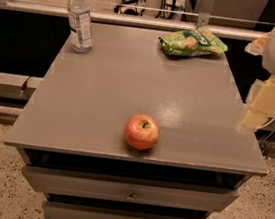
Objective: Move green rice chip bag near apple
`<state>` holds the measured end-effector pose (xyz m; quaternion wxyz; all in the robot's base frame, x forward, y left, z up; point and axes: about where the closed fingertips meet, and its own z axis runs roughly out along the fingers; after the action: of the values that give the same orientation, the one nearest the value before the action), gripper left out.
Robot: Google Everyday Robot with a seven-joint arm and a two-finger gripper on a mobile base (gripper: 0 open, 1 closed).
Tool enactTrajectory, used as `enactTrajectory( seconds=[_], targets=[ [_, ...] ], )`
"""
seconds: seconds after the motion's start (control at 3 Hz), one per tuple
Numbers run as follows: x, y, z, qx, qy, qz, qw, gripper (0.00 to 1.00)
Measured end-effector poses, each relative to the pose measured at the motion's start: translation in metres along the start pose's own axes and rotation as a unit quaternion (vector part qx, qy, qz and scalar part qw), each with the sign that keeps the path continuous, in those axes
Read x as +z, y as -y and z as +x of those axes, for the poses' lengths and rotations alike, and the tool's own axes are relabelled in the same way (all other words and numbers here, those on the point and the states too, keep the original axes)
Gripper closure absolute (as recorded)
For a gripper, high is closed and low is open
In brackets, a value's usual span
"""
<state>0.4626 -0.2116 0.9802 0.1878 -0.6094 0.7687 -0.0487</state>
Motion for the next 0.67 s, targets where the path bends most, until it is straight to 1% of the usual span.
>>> enactTrajectory(
  seconds=[0.33, 0.67],
  targets=[
    [0.042, 0.068, -0.020, -0.022, 0.042, 0.028, 0.9985, 0.00],
    [0.078, 0.131, -0.045, -0.046, 0.083, 0.063, 0.9935, 0.00]
  ],
)
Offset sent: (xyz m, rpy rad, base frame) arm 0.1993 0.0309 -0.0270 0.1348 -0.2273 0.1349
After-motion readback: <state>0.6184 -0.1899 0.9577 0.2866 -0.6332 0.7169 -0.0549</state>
